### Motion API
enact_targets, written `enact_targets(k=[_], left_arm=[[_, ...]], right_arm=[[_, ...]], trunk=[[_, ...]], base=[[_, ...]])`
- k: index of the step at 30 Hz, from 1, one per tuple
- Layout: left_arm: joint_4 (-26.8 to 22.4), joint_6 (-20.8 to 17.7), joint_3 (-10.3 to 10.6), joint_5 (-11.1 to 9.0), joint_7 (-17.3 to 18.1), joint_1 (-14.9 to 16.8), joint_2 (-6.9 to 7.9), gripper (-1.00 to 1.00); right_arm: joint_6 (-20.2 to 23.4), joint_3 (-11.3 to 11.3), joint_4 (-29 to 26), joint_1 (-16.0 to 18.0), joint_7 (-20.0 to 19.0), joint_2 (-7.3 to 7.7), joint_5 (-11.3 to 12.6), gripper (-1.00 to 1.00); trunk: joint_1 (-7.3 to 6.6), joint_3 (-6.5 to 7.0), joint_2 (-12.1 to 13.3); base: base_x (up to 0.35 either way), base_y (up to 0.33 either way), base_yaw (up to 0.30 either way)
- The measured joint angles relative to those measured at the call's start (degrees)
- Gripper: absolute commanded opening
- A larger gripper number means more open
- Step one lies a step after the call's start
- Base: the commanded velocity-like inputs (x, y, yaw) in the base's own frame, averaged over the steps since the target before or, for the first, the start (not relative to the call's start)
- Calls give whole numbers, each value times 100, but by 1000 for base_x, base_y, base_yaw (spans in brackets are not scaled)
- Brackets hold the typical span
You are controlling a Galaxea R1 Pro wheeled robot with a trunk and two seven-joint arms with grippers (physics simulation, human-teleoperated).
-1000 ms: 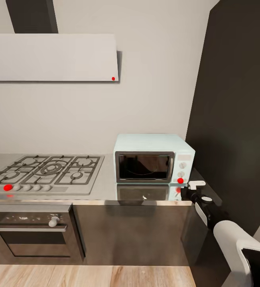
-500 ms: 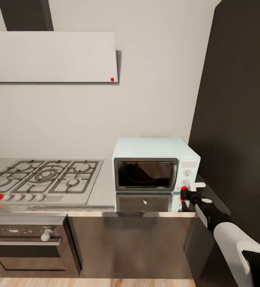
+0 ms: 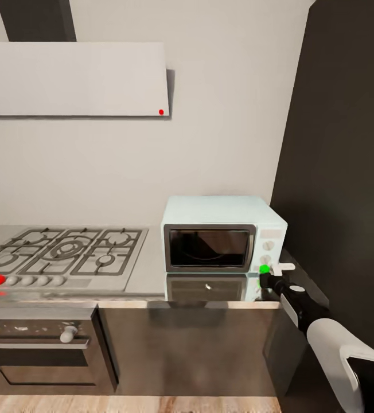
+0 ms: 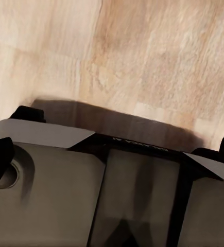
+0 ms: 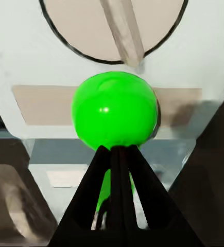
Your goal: In the kitchen, take the popcorn bag from the countertop, put it into the microwave, and heat it until the popcorn is cooked so the cooked popcorn ends up inside the bag.
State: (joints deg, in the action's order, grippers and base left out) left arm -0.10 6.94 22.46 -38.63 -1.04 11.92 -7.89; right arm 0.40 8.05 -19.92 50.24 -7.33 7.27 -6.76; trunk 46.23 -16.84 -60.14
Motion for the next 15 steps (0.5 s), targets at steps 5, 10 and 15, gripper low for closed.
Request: enact_targets(k=[5,10,15], left_arm=[[-1,0,0,0,-1,0,0,100],[-2,0,0,0,-3,0,0,100],[-3,-3,0,1,-2,0,0,100]], right_arm=[[0,-1,0,0,0,-2,-2,-100],[0,-1,0,0,0,-2,-2,-100],[-25,-1,-13,0,0,-2,-9,-100]], trunk=[[0,0,0],[0,0,0],[-4,0,0]], base=[[-337,0,0],[-305,0,0],[-26,0,0]])
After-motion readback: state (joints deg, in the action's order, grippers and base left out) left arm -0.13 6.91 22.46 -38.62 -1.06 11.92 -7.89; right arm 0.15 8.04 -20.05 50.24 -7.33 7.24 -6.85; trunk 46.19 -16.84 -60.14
